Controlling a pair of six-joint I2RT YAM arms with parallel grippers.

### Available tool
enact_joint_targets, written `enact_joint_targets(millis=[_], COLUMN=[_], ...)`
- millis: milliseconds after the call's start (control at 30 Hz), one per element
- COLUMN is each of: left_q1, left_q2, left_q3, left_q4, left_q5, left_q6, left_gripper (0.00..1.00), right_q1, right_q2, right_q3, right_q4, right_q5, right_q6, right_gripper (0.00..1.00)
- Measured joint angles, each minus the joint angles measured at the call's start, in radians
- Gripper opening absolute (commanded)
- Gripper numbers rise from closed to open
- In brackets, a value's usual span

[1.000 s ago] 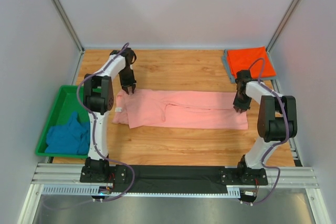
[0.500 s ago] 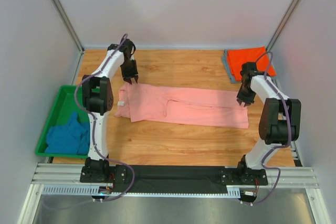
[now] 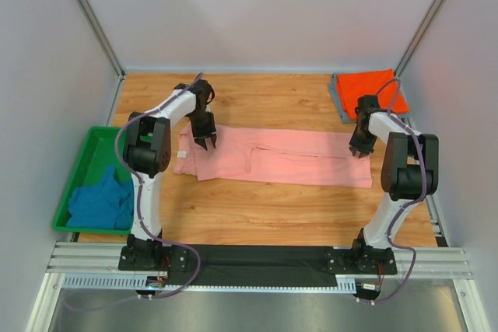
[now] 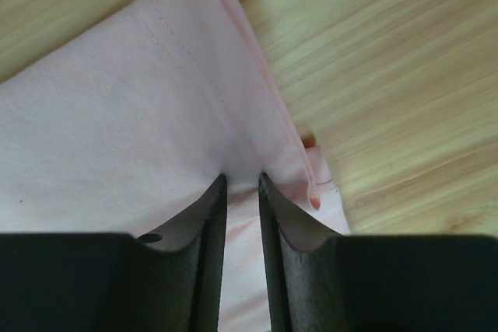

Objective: Fold and stack the t-shirts
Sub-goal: Fold the tshirt

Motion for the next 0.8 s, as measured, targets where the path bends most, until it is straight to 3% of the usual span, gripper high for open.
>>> enact_joint_targets(millis=[200, 367, 467, 633, 800], left_q1=[0.007, 0.008, 0.014, 0.022, 0.007], left_q2=[0.142, 0.3, 0.358, 0.375, 0.243], left_q3=[0.2, 0.488, 0.579, 0.584, 0.415], left_q4=[-0.043, -0.048, 0.046, 0.251, 0.371], left_q5=[0.004, 0.019, 0.073, 0.188, 0.226], left_q6=[-0.032, -0.037, -0.061, -0.123, -0.129], left_gripper=[0.42, 0.45, 0.47, 0.47, 0.48], right_q1=[-0.006, -0.004, 0.016, 0.075, 0.122], right_q2=[-0.094, -0.196, -0.288, -0.41, -0.479], right_q3=[-0.118, -0.145, -0.144, -0.142, -0.142], right_q4=[0.06, -0.028, -0.076, -0.138, -0.192], right_q5=[0.077, 0.082, 0.046, -0.026, -0.083], right_q6=[0.046, 0.09, 0.125, 0.164, 0.172], right_gripper=[0.27, 0.36, 0.37, 0.37, 0.36])
